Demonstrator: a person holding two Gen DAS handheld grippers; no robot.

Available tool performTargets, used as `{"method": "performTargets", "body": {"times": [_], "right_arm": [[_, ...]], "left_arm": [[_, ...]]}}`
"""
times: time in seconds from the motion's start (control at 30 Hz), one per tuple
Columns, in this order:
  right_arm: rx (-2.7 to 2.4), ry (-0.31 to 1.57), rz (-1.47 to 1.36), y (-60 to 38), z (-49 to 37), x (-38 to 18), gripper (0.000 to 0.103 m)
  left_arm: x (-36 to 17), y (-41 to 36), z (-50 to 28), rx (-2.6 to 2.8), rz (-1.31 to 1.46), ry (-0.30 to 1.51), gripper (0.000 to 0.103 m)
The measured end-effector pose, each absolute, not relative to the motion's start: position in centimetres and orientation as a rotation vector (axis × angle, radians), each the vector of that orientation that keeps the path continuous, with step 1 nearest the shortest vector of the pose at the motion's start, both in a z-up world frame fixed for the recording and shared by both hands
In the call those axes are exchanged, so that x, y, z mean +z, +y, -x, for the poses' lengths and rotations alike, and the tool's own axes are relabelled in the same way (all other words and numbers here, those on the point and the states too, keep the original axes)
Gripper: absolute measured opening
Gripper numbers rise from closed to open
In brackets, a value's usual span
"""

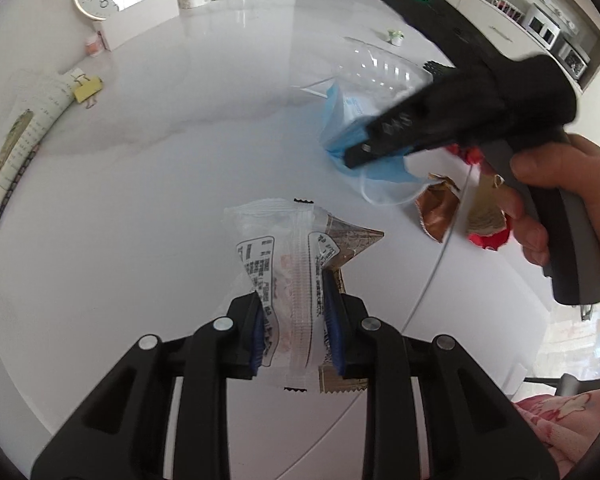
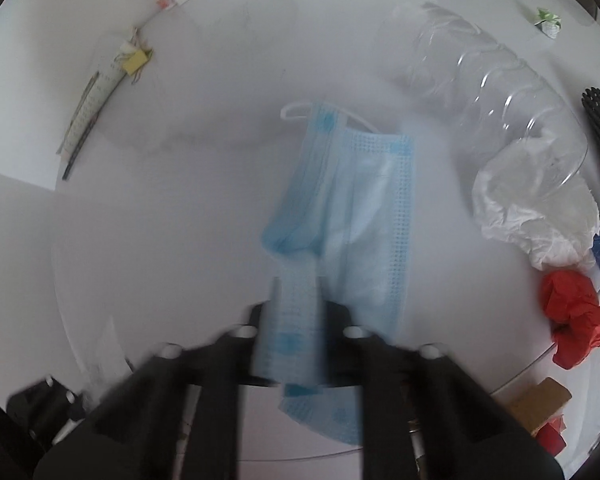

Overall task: Collect trash
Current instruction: 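Grasp the blue face mask with the right gripper while the left gripper holds the wrapper, then carry both items to the wastebasket and open both grippers over it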

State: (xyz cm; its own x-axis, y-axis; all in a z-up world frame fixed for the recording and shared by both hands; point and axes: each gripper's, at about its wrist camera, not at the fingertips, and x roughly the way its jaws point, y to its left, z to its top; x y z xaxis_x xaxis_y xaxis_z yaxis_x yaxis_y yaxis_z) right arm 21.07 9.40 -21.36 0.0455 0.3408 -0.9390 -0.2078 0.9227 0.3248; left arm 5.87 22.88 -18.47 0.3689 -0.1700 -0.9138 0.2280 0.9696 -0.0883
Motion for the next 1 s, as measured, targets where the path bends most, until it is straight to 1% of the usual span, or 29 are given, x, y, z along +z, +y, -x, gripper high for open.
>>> {"method": "performTargets", "body": {"times": [0.13, 0.27, 0.37, 0.5, 0.63, 0.73, 0.9, 1.0], "right_arm": [[0.444, 1.408, -0.164, 7.7, -20.8, -19.3, 0.008], [0.461, 1.301, -0.250, 3.7, -19.1, -14.6, 0.008], [0.414, 1.220, -0.285, -2.2, -15.3, -10.8, 0.008], [0.276, 1.180, -0.332, -11.1, -8.9, -8.2, 0.008], [0.060, 1.184, -0.363, -20.8, -0.9, -8.1, 0.008], [-0.082, 1.193, -0.408, -27.4, 5.1, -8.9, 0.009], [-0.206, 1.182, -0.508, -36.0, 12.0, -10.9, 0.011], [-0.218, 1.177, -0.546, -38.6, 14.4, -12.2, 0.011]], "left_arm": [[-18.2, 23.0, -6.6, -0.252, -0.038, 1.157, 0.025], [-16.5, 20.8, -6.5, -0.289, -0.081, 1.115, 0.025], [-14.3, 17.5, -5.9, -0.380, -0.110, 1.085, 0.025], [-11.6, 11.1, -4.2, -0.550, -0.164, 1.042, 0.027], [-10.4, 1.9, -1.4, -0.774, -0.222, 1.038, 0.028], [-11.0, -5.5, 1.0, -0.922, -0.280, 1.070, 0.029], [-14.1, -16.8, 4.5, -1.069, -0.373, 1.161, 0.030], [-17.2, -22.8, 5.8, -1.069, -0.438, 1.229, 0.032]]}}
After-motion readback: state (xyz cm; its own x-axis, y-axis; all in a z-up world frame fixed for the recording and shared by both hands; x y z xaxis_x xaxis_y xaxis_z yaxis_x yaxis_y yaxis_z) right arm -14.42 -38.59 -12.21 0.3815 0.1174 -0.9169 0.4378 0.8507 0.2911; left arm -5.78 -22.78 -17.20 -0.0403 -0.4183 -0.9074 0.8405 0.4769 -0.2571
